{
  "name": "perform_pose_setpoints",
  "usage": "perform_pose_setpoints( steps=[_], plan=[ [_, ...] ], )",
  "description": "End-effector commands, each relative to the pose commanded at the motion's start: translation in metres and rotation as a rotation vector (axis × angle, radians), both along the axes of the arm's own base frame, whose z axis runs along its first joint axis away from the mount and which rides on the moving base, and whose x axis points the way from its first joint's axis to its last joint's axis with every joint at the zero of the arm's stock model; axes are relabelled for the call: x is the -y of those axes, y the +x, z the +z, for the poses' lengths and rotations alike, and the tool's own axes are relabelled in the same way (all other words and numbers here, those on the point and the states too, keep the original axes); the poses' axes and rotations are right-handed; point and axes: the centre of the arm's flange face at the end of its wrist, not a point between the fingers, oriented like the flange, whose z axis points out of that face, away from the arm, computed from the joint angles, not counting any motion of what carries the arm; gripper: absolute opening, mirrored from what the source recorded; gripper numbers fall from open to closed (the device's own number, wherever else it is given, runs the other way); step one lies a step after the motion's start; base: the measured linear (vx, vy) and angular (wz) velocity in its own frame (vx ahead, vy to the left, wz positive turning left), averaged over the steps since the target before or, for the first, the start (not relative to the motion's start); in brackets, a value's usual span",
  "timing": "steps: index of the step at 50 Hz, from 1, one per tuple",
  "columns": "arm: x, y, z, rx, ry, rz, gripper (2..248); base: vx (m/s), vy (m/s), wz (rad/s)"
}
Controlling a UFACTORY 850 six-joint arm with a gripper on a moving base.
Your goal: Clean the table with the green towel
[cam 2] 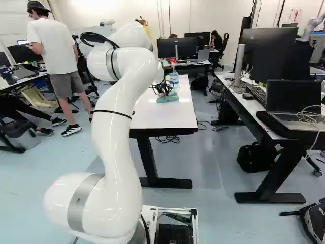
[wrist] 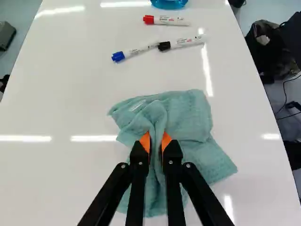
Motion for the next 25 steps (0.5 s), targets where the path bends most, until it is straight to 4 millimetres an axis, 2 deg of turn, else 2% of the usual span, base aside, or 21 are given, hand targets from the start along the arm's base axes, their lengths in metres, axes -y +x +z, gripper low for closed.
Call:
perform_pose_setpoints(
  steps=[10, 25],
  plan=[
    [-0.017, -0.004, 0.001, -0.006, 0.0, 0.022, 48, 0.0, 0.0, 0.0],
    [-0.037, -0.023, 0.004, -0.032, 0.001, 0.046, 48, 0.0, 0.0, 0.0]
  ],
)
